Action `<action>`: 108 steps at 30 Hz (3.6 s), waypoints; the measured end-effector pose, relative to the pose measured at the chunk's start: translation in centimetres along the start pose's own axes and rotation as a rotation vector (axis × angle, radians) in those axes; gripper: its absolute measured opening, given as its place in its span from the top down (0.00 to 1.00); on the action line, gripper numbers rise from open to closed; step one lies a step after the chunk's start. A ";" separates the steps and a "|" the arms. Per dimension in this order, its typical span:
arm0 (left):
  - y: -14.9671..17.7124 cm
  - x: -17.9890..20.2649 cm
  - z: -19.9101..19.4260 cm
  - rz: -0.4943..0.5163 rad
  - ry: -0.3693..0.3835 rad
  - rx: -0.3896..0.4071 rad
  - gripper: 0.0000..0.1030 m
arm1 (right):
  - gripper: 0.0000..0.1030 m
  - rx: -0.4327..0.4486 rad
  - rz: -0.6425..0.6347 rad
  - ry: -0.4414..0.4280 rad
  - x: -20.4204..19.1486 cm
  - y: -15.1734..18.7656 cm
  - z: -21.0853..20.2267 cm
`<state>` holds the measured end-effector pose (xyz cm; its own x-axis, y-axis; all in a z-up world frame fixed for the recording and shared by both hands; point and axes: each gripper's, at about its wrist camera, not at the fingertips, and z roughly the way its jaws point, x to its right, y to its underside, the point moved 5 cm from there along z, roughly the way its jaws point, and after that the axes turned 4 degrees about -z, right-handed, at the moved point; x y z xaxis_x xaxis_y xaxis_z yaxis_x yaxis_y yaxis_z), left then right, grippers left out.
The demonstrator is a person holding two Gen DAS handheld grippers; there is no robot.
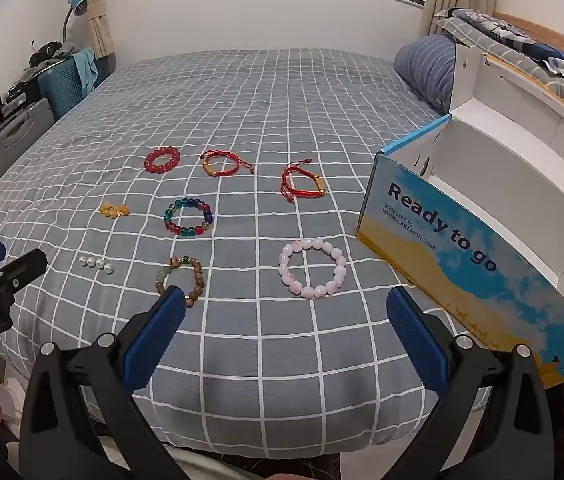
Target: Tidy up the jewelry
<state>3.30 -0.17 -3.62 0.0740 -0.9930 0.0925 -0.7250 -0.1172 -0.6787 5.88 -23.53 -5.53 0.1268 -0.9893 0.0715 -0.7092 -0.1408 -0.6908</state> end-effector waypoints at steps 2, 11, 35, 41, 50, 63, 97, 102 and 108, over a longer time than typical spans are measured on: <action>0.5 0.2 -0.1 0.008 0.014 -0.008 0.05 | 0.06 -0.001 -0.002 -0.001 0.0 0.0 0.0; 0.2 -0.1 0.1 -0.011 0.001 -0.032 0.06 | 0.06 -0.004 -0.003 -0.006 0.1 -0.1 0.0; -0.1 -0.2 -0.5 -0.013 -0.008 -0.042 0.06 | 0.07 -0.021 -0.012 -0.034 -1.7 -0.1 -1.0; 0.1 -0.4 -1.0 -0.022 -0.003 -0.042 0.06 | 0.07 -0.015 0.003 -0.023 -1.3 0.1 -1.7; 0.5 -0.5 -2.0 -0.027 0.008 -0.031 0.06 | 0.07 -0.009 0.022 -0.013 -1.2 0.5 -2.5; 0.6 0.3 -2.1 0.006 0.004 -0.032 0.06 | 0.07 0.006 0.018 -0.011 -1.4 0.5 -3.0; 0.7 -0.3 -1.7 0.017 -0.001 -0.040 0.06 | 0.08 0.001 0.018 0.003 -1.4 0.3 -2.9; 0.1 -0.6 -1.0 0.019 0.000 -0.045 0.06 | 0.08 -0.005 0.009 0.007 -1.8 -0.3 -2.4; -1.8 -1.9 1.3 0.000 -0.018 -0.052 0.06 | 0.08 -0.025 0.012 0.015 -1.7 -1.8 -0.4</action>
<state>5.36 1.91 -3.46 0.0864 -0.9931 0.0791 -0.7593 -0.1170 -0.6401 6.64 -21.60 -4.07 0.1080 -0.9914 0.0743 -0.7277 -0.1298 -0.6735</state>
